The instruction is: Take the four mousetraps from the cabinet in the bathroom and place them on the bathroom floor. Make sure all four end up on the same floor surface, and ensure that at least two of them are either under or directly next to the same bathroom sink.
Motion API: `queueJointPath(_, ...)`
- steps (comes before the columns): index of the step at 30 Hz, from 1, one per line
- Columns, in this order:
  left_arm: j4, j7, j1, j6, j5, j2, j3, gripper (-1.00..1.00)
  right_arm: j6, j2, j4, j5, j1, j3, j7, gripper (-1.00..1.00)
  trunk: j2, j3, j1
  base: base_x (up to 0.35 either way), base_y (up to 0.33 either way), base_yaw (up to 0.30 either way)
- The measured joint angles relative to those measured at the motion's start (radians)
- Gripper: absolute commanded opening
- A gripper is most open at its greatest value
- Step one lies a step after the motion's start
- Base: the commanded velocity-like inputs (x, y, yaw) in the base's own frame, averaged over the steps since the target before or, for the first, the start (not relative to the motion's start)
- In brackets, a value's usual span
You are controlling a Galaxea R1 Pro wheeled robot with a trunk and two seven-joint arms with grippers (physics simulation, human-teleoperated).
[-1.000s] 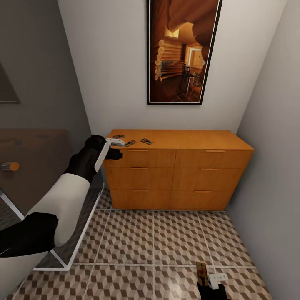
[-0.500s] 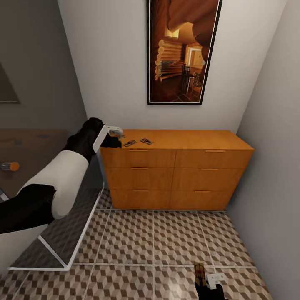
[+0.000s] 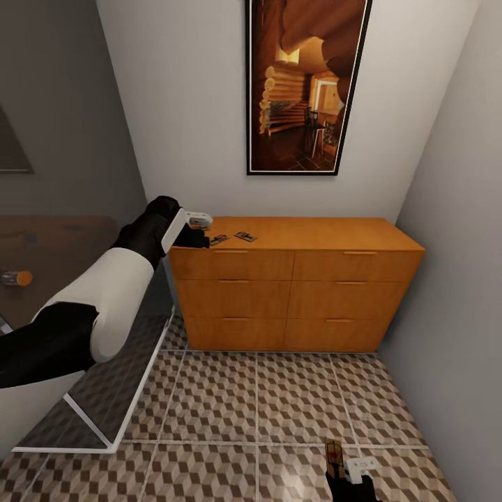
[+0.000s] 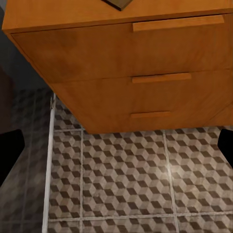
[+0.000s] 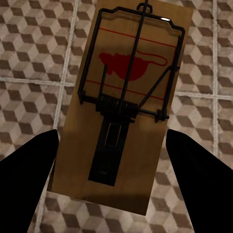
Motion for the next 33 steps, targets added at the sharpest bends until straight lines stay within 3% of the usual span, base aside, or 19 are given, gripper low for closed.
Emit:
queueJointPath(7, 0.0, 0.0, 0.0, 0.0, 0.0, 0.002, 0.0, 1.0, -0.022, -0.006, 0.001, 0.002, 0.041, 0.0, -0.003, -1.0, 0.0, 0.0, 0.0, 0.0, 0.0, 0.0)
queueJointPath(11, -0.002, 0.0, 0.0, 0.0, 0.0, 0.003, 0.0, 1.0, -0.202, -0.024, 0.002, 0.002, 0.158, 0.0, -0.049, -1.0, 0.0, 0.0, 0.0, 0.0, 0.0, 0.0)
queueJointPath(15, -0.005, 0.0, -0.001, 0.0, 0.0, 0.001, 0.0, 1.0, -0.348, -0.016, 0.002, -0.001, 0.255, 0.0, -0.13, -1.0, 0.0, 0.0, 0.0, 0.0, 0.0, 0.0)
queueJointPath(24, -0.005, 0.0, -0.001, 0.0, 0.0, 0.0, 0.0, 1.0, -0.382, 0.023, 0.0, -0.001, 0.28, -0.001, -0.157, -1.0, 0.0, 0.0, 0.0, 0.049, 0.0, 0.0)
queueJointPath(33, -0.005, 0.0, -0.001, 0.0, 0.0, 0.0, 0.0, 1.0, -0.383, 0.029, 0.0, -0.002, 0.281, -0.002, -0.158, -1.0, 0.0, 0.0, -0.001, 0.284, 0.0, 0.0)
